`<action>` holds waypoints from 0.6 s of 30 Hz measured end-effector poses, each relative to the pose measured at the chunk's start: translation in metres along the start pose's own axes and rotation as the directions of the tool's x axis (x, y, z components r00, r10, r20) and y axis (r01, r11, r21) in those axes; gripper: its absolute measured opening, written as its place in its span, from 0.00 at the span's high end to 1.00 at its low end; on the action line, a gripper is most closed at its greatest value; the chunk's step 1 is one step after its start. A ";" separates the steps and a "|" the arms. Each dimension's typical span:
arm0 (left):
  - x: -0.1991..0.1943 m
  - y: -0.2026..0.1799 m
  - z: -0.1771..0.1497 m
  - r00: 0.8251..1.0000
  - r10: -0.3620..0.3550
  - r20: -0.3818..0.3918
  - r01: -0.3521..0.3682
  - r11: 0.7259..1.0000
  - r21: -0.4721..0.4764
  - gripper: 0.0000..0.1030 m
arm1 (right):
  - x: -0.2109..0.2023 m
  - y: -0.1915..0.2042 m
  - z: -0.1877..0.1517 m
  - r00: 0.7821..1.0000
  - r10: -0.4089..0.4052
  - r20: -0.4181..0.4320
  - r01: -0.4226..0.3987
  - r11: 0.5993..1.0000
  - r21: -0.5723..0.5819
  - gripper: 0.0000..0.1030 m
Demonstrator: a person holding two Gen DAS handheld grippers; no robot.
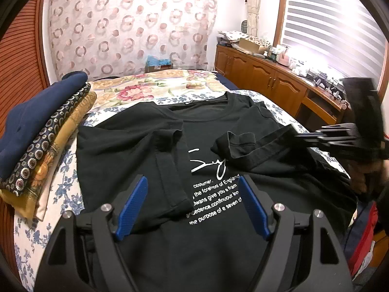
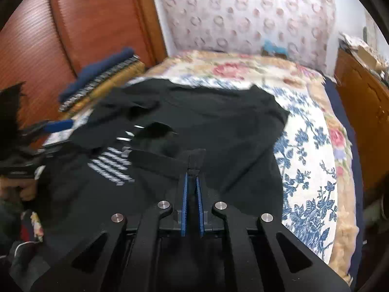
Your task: Fold small clothes
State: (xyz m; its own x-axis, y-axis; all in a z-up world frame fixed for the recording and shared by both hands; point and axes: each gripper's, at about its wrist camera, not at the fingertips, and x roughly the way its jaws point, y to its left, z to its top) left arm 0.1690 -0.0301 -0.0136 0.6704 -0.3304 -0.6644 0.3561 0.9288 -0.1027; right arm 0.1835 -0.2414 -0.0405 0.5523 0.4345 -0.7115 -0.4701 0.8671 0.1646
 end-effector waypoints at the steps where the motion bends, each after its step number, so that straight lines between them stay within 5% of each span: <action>1: 0.000 0.001 0.000 1.000 -0.001 0.002 0.001 1.000 -0.001 0.25 | -0.006 0.006 -0.002 1.000 0.020 0.004 -0.020 1.000 -0.010 0.96; 14: 0.002 0.002 0.006 1.000 -0.008 0.013 0.008 1.000 -0.013 0.25 | -0.006 0.057 -0.046 0.989 0.117 -0.088 -0.122 0.991 -0.062 0.94; 18: 0.010 -0.002 0.017 1.000 -0.024 0.008 0.024 1.000 -0.006 0.25 | -0.013 0.054 -0.051 0.994 0.078 -0.073 -0.081 0.996 -0.035 0.78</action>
State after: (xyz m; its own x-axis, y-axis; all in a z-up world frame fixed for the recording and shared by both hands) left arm 0.1860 -0.0378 -0.0077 0.6670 -0.3537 -0.6558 0.3678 0.9217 -0.1230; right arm 0.1158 -0.2132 -0.0572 0.4622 0.4819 -0.7444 -0.5372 0.8201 0.1973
